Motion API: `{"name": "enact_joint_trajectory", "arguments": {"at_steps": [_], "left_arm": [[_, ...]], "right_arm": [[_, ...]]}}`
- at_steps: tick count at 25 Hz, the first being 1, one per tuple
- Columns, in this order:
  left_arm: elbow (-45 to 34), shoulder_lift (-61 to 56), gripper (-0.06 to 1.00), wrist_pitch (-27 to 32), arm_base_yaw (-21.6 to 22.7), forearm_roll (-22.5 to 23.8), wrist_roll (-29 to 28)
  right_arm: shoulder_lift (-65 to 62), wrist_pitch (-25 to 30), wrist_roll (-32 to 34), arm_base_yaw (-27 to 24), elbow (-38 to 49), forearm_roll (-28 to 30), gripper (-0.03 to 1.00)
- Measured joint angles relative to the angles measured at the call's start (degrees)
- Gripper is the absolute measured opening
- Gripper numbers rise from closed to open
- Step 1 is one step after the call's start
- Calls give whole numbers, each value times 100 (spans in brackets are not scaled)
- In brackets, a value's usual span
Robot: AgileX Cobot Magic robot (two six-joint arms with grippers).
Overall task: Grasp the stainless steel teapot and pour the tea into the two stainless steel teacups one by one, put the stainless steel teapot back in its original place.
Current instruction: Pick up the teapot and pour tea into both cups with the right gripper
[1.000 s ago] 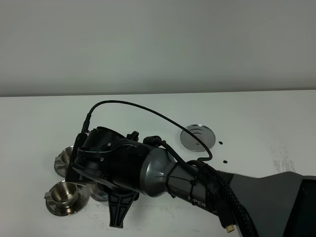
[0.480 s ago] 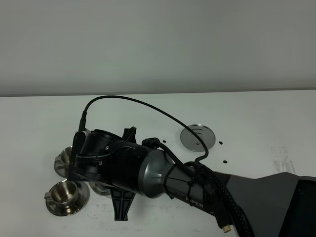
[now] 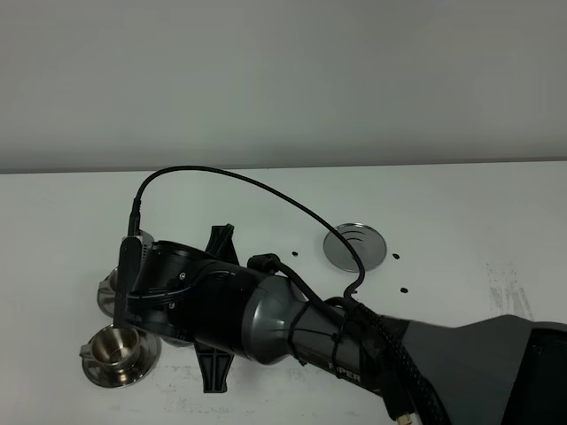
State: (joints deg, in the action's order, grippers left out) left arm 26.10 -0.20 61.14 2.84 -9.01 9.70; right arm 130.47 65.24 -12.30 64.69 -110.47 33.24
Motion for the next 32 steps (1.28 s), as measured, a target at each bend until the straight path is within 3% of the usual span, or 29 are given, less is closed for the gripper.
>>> {"name": "enact_joint_trajectory", "arguments": {"at_steps": [32], "left_arm": [[0, 0, 54, 0, 0, 0, 0]], "right_arm": [[219, -121, -577, 105, -4, 576, 18]]}}
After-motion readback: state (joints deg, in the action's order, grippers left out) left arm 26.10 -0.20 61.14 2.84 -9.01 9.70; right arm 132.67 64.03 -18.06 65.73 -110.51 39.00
